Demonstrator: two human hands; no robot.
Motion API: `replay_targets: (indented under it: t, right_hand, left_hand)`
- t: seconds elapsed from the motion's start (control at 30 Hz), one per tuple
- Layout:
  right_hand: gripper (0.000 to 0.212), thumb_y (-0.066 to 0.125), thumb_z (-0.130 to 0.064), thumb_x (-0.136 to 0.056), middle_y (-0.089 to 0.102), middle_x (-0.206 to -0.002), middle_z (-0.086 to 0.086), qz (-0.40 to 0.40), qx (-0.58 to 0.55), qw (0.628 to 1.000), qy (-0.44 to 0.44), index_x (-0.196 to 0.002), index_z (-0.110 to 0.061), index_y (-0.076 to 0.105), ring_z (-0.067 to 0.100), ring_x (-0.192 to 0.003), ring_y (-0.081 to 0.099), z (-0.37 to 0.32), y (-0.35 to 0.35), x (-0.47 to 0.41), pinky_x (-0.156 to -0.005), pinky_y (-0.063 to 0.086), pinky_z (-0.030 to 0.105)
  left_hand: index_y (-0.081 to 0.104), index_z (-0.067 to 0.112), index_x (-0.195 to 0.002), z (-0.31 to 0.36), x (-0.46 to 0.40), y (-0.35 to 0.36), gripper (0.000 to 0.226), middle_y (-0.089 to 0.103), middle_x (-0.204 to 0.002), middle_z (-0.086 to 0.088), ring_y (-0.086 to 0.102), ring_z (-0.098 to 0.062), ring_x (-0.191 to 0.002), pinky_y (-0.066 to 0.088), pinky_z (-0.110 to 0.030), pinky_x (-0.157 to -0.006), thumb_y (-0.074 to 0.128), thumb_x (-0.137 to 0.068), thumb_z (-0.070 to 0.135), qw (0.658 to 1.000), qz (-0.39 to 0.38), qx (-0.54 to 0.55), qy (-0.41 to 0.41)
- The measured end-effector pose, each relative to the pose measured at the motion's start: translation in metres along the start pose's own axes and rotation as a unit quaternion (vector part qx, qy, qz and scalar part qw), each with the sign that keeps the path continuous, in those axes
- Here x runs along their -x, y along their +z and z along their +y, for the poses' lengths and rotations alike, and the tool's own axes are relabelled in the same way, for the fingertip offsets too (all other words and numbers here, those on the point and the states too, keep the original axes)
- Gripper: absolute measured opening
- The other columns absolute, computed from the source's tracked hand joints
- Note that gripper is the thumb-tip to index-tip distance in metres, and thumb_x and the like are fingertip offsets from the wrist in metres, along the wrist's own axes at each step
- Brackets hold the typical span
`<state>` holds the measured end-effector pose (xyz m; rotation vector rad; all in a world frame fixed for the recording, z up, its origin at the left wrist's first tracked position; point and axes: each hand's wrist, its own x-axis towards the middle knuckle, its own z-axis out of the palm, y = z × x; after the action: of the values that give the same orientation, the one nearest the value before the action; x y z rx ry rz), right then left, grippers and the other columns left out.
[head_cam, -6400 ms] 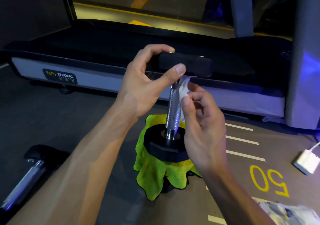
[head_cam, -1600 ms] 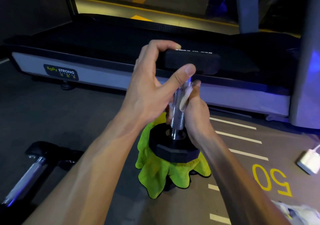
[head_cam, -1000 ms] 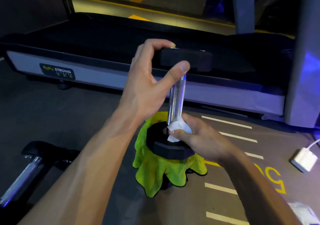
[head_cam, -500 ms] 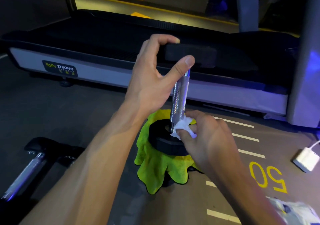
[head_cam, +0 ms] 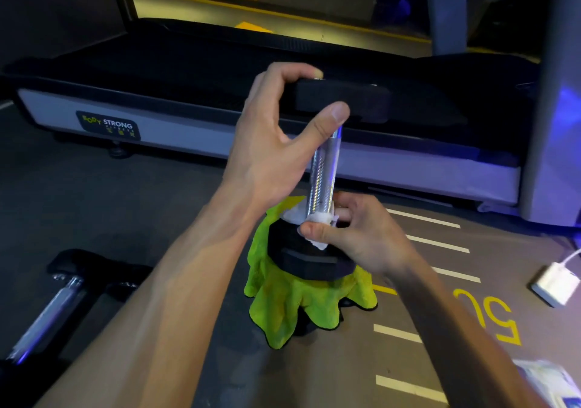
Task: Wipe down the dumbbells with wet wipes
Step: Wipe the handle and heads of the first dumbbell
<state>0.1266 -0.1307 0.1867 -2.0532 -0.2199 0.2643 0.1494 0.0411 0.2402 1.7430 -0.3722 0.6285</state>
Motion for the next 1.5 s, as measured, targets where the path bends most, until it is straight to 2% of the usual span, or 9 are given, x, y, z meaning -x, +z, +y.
replay_targets:
  t: [0.2, 0.57, 0.67, 0.83, 1.0, 1.13, 1.23, 1.4, 1.5]
  right_hand:
    - [0.018, 0.048, -0.039, -0.100, 0.070, -0.080, -0.001, 0.159, 0.375, 0.909, -0.085, -0.101, -0.030, 0.063, 0.029, -0.076, 0.064, -0.025, 0.026, 0.056, -0.060, 0.031, 0.033]
    - [0.031, 0.041, -0.018, -0.100, 0.064, -0.109, 0.001, 0.065, 0.439, 0.893, -0.077, -0.121, -0.027, 0.061, 0.030, -0.103, 0.061, -0.058, 0.053, 0.051, -0.077, 0.042, 0.033]
    - [0.016, 0.061, -0.011, -0.080, 0.067, -0.081, 0.003, 0.112, 0.491, 0.856, -0.116, -0.090, -0.021, 0.069, 0.027, -0.078, 0.065, -0.061, 0.066, 0.039, -0.062, 0.037, 0.031]
    - [0.028, 0.046, -0.019, -0.105, 0.078, -0.096, 0.001, 0.054, 0.057, 0.994, -0.071, -0.102, -0.016, 0.074, 0.017, -0.086, 0.071, -0.029, 0.028, 0.036, -0.075, 0.054, 0.030]
    - [0.032, 0.046, -0.018, -0.102, 0.076, -0.107, 0.020, 0.269, -0.242, 0.932, 0.004, -0.106, -0.001, 0.074, 0.031, -0.099, 0.072, 0.000, -0.026, 0.032, -0.092, 0.050, 0.044]
    - [0.036, 0.043, -0.026, -0.100, 0.078, -0.085, -0.002, 0.138, -0.228, 0.964, 0.016, -0.085, -0.020, 0.074, 0.011, -0.083, 0.072, -0.026, 0.012, 0.026, -0.090, 0.050, 0.039]
    - [0.030, 0.045, -0.042, -0.087, 0.075, -0.106, -0.005, 0.096, -0.186, 0.978, 0.020, -0.098, -0.035, 0.072, 0.015, -0.106, 0.068, -0.037, 0.037, 0.024, -0.102, 0.049, 0.044]
    - [0.052, 0.033, -0.039, -0.088, 0.067, -0.085, 0.029, 0.042, -0.289, 0.954, 0.070, -0.086, 0.001, 0.067, 0.038, -0.079, 0.064, -0.044, 0.021, -0.010, -0.078, 0.049, 0.045]
    - [0.049, 0.026, -0.032, -0.089, 0.044, -0.066, 0.017, -0.026, -0.409, 0.905, 0.112, -0.072, 0.001, 0.058, 0.026, -0.054, 0.044, -0.056, 0.017, -0.028, -0.060, 0.037, 0.035]
  left_hand:
    - [0.056, 0.037, -0.119, 0.002, 0.003, 0.001, 0.038, 0.061, -0.125, -0.002, 0.061, -0.020, -0.120, 0.052, -0.038, -0.102, 0.074, -0.089, 0.051, 1.000, -0.006, 0.004, 0.004]
    - [0.057, 0.033, -0.120, 0.004, 0.008, -0.002, 0.038, 0.060, -0.124, 0.001, 0.060, -0.017, -0.119, 0.048, -0.039, -0.105, 0.075, -0.090, 0.047, 1.000, -0.007, -0.012, 0.010]
    - [0.056, 0.035, -0.119, 0.004, 0.008, -0.004, 0.038, 0.060, -0.125, 0.001, 0.060, -0.018, -0.120, 0.049, -0.041, -0.105, 0.074, -0.089, 0.049, 1.000, -0.011, -0.011, 0.010]
    - [0.057, 0.037, -0.118, 0.003, 0.004, -0.004, 0.038, 0.062, -0.124, -0.001, 0.061, -0.020, -0.121, 0.051, -0.045, -0.104, 0.074, -0.087, 0.052, 1.000, -0.010, 0.001, -0.009]
    - [0.057, 0.039, -0.118, 0.001, 0.001, -0.001, 0.038, 0.062, -0.124, 0.001, 0.061, -0.020, -0.122, 0.049, -0.048, -0.106, 0.074, -0.087, 0.054, 1.000, -0.007, -0.007, -0.011]
    - [0.057, 0.038, -0.118, 0.000, 0.000, 0.000, 0.038, 0.063, -0.124, 0.000, 0.062, -0.019, -0.120, 0.049, -0.049, -0.106, 0.075, -0.087, 0.053, 1.000, -0.006, -0.006, -0.012]
    - [0.057, 0.039, -0.118, -0.002, -0.001, -0.003, 0.038, 0.063, -0.125, 0.000, 0.061, -0.019, -0.121, 0.049, -0.048, -0.106, 0.074, -0.087, 0.054, 1.000, -0.001, -0.003, -0.023]
    - [0.059, 0.039, -0.116, -0.005, -0.003, -0.008, 0.038, 0.062, -0.127, -0.003, 0.060, -0.021, -0.123, 0.051, -0.051, -0.106, 0.075, -0.086, 0.054, 0.999, 0.016, 0.020, -0.040]
    - [0.057, 0.039, -0.117, -0.007, -0.003, -0.011, 0.038, 0.061, -0.129, -0.002, 0.059, -0.021, -0.126, 0.051, -0.051, -0.106, 0.073, -0.086, 0.055, 0.999, 0.003, 0.020, -0.038]
